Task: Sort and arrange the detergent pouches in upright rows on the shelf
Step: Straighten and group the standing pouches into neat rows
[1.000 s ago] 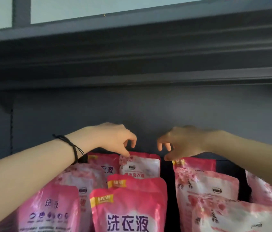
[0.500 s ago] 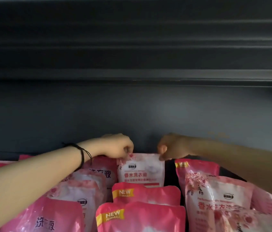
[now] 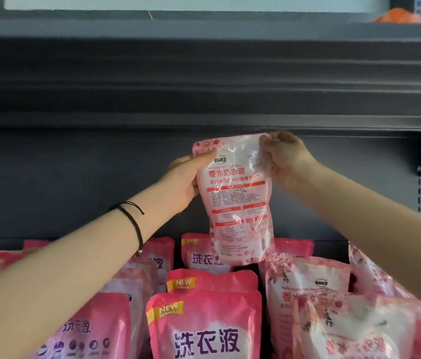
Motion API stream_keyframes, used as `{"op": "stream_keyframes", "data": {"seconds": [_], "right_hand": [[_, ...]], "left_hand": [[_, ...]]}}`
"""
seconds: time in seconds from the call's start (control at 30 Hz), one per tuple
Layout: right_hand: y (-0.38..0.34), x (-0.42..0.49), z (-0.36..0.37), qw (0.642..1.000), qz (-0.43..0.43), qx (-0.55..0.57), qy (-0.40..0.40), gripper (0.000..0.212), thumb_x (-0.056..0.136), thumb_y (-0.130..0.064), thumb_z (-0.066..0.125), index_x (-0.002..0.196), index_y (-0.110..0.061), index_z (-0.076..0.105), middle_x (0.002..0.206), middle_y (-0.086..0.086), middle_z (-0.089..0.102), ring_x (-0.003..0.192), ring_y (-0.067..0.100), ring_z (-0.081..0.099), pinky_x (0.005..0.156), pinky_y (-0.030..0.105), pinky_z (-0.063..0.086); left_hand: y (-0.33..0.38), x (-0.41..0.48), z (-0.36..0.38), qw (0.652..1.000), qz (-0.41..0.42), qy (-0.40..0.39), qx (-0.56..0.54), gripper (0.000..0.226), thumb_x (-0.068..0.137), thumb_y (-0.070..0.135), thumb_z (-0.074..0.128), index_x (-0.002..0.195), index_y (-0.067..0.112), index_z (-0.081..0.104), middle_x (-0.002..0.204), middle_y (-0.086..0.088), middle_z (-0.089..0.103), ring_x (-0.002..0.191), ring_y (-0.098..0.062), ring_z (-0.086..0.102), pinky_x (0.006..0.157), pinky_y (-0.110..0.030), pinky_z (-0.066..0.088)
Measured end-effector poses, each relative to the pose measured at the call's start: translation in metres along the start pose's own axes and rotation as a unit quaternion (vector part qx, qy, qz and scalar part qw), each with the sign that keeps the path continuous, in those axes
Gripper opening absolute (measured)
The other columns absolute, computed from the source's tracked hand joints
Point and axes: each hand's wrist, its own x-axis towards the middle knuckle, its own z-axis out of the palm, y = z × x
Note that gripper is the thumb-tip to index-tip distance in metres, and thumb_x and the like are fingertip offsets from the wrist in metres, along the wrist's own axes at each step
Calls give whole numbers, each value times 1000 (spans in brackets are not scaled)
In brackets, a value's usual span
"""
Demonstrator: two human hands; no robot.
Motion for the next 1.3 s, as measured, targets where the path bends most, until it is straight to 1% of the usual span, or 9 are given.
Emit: {"op": "stream_keyframes", "data": {"seconds": [0.07, 0.13, 0.23, 0.37, 0.5, 0.73, 1.03, 1.17, 1.3], "right_hand": [[-9, -5, -11, 1000, 5, 11, 11, 9, 99, -12, 48, 91, -11, 52, 84, 7, 65, 67, 19, 65, 53, 32, 57], [-16, -12, -23, 999, 0, 32, 9, 10, 100, -12, 46, 92, -10, 52, 85, 8, 65, 64, 18, 66, 48, 28, 55], [-27, -22, -41, 998, -3, 55, 3, 14, 100, -12, 46, 87, -12, 51, 82, 6, 65, 54, 14, 65, 45, 25, 52], [-46, -33, -77, 998, 3, 64, -16, 8, 100, -15, 47, 102, -10, 53, 95, 9, 68, 68, 18, 68, 56, 31, 58], [-76, -47, -124, 997, -15, 62, -30, 13, 100, -16, 48, 108, -8, 54, 97, 10, 69, 67, 17, 70, 53, 29, 56], [-97, -72, -217, 998, -16, 40, -53, 11, 98, -19, 51, 90, -12, 54, 85, 4, 71, 67, 15, 73, 53, 27, 57], [-71, -99, -311, 999, 1, 14, -39, 20, 98, -25, 52, 81, -15, 53, 70, -3, 69, 64, 14, 72, 58, 30, 59], [-38, -117, -341, 1000, -5, -14, -15, 19, 98, -26, 51, 81, -16, 50, 76, 2, 64, 63, 16, 68, 67, 39, 58], [-5, -134, -365, 1000, -13, -22, -2, 19, 98, -26, 52, 81, -16, 51, 81, 7, 63, 68, 20, 65, 61, 36, 55]], "left_hand": [[0, -8, 8, 999, 36, -15, -13, 19, 86, 21, 69, 102, 11, 70, 97, -5, 76, 86, -20, 73, 66, -28, 58], [1, -17, 23, 996, 71, -10, -44, 18, 87, 21, 68, 102, 11, 71, 98, -4, 76, 88, -19, 73, 71, -29, 59], [4, -33, 51, 994, 56, 19, -89, 25, 85, 24, 69, 106, 10, 70, 97, -5, 76, 86, -20, 74, 68, -30, 60], [13, -52, 92, 994, 48, 21, -95, 23, 84, 25, 70, 102, 10, 70, 94, -6, 76, 82, -20, 74, 64, -30, 60], [16, -74, 142, 993, 57, 17, -106, 30, 85, 23, 70, 109, 7, 68, 97, -8, 76, 84, -22, 74, 68, -34, 61], [-13, -112, 223, 992, 42, 10, -115, 30, 87, 27, 67, 112, 9, 67, 101, -8, 75, 90, -24, 73, 79, -40, 60], [-84, -147, 289, 995, 20, 20, -100, 35, 89, 34, 64, 115, 11, 66, 105, -7, 74, 94, -22, 72, 81, -38, 59], [-128, -160, 302, 991, -1, 4, -131, 36, 89, 36, 64, 113, 9, 66, 106, -9, 74, 96, -24, 72, 73, -33, 60], [-169, -171, 311, 991, -2, 15, -136, 29, 90, 37, 64, 102, 11, 69, 104, -9, 74, 94, -23, 72, 68, -28, 58]]}}
